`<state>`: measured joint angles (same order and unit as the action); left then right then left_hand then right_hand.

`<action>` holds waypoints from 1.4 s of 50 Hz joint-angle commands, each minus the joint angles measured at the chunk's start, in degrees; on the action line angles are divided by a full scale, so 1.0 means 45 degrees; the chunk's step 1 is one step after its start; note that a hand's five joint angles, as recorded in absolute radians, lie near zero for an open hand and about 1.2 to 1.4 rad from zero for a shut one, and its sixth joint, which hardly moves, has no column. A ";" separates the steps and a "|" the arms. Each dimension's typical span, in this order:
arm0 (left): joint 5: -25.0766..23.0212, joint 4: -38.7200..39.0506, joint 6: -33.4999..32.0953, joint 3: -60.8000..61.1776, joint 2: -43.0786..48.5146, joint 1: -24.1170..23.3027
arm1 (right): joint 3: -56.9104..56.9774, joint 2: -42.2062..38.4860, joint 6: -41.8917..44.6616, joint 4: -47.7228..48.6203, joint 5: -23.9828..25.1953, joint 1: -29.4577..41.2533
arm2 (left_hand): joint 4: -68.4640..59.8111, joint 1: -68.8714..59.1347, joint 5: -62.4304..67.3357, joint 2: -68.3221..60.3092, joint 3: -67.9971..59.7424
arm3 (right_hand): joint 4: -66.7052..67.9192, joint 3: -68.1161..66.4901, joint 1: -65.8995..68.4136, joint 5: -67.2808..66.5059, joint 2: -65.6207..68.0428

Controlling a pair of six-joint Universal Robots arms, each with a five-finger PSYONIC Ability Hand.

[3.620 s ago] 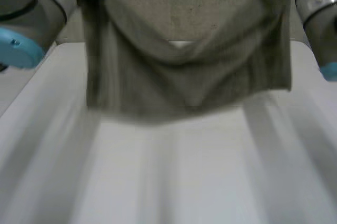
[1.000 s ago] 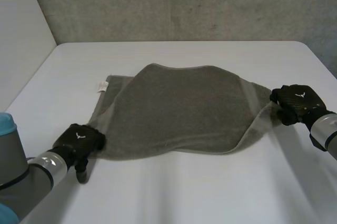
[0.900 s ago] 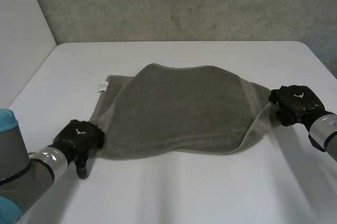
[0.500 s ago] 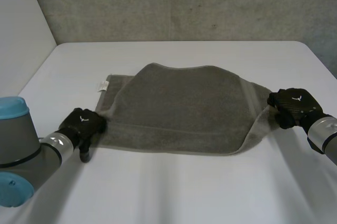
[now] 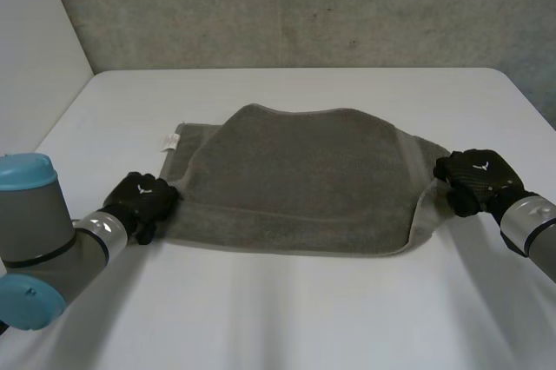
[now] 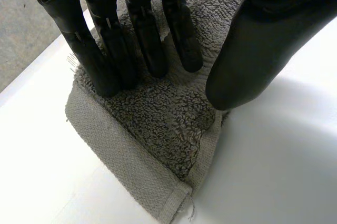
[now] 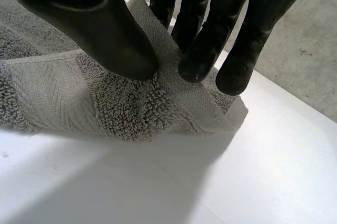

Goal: Fold the towel.

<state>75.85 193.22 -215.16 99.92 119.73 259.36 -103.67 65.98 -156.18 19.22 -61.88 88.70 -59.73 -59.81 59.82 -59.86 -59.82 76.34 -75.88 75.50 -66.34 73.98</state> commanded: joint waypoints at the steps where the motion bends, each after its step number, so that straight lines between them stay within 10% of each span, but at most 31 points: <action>1: 0.0019 -0.0047 0.0000 0.0081 -0.0063 -0.0037 | 0.0010 -0.0034 0.0174 -0.0014 -0.0018 -0.0003 | 0.2630 0.2648 -0.4872 0.2660 0.2651 | 0.0813 -0.0915 0.1001 -0.0814 0.1338; 41: 0.0019 -0.0027 -0.0019 -0.0075 0.0171 -0.0271 | -0.0009 -0.0073 0.0311 -0.0248 0.0001 0.0016 | 0.4238 0.4255 -0.6479 0.4267 0.4258 | 0.0813 -0.0915 0.1001 -0.0814 0.1338; 70: 0.0039 0.0422 0.0020 -0.0524 0.0211 -0.0271 | -0.0087 -0.0054 0.0292 -0.0268 0.0001 0.0016 | -0.4504 -0.4487 0.2263 -0.4475 -0.4484 | 0.0813 -0.0915 0.1001 -0.0814 0.1338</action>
<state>76.00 194.86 -215.15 97.49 120.81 258.13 -103.88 65.66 -154.78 18.02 -61.87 88.77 -83.00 -77.82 81.26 -82.29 -83.72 76.34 -76.41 75.50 -66.34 73.98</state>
